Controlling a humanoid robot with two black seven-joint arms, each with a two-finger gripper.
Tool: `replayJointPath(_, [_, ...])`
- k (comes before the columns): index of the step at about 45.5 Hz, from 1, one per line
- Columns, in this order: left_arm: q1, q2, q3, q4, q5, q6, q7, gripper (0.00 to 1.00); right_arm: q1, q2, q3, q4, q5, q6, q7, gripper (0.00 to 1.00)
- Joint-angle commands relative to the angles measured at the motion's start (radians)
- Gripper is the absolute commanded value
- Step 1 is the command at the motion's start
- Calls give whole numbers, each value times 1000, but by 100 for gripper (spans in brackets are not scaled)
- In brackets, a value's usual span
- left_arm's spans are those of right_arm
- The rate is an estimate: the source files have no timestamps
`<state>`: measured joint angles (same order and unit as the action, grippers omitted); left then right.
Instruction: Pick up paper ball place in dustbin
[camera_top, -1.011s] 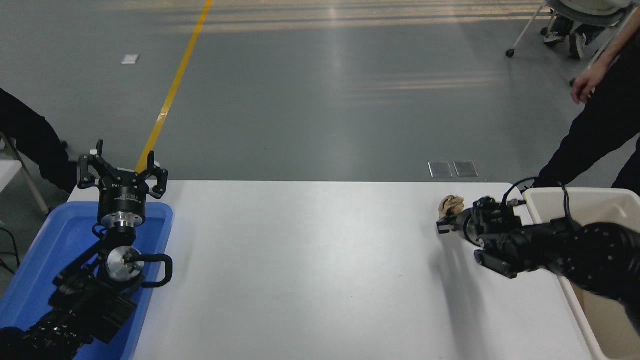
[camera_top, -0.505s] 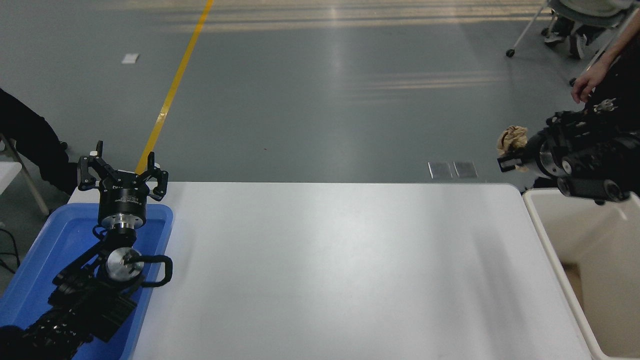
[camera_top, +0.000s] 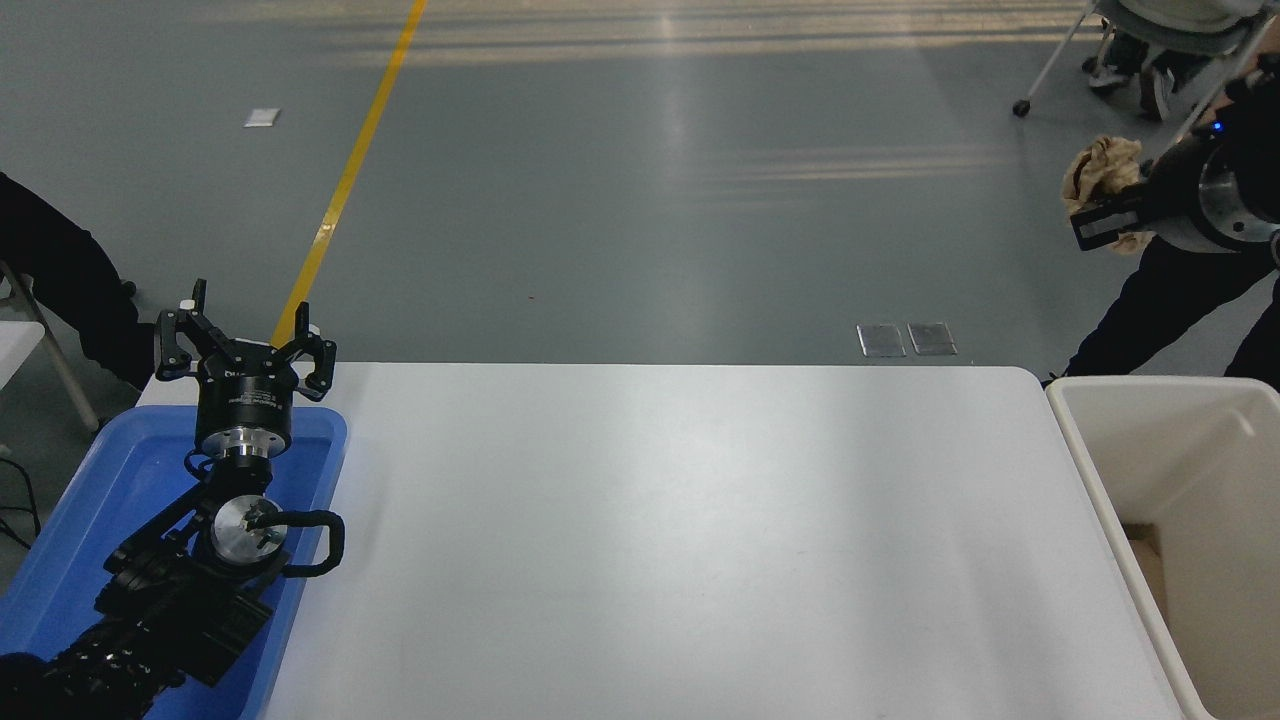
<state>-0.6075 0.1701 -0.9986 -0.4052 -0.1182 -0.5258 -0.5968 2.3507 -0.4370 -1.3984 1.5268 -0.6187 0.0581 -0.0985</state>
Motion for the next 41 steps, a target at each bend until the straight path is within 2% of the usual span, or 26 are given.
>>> replayJointPath(1, [0,0,0,0,0,1,0,99,24,-35,-45,9,53,46,0,0])
replayJointPath(9, [0,0,0,0,-1,1,0,99,-33,-86,-117,-51,131,59,2,0])
replayJointPath(16, [0,0,0,0,-1,1,0,99,-207,-227,-108,-244,114,59,19,0])
replayJointPath(22, [0,0,0,-1,-1,0,0,99,-430,-302,-62,-479,112,43,83,0])
replayJointPath(29, [0,0,0,-1,-1,0,0,99,-755,-365,119,-729,112,22,131,0])
replayJointPath(34, [0,0,0,0,-1,1,0,99,-1002,-378,317,-858,112,-12,134,0])
replayJointPath(41, [0,0,0,0,-1,1,0,99,-1289,-335,536,-1000,112,-55,132,0])
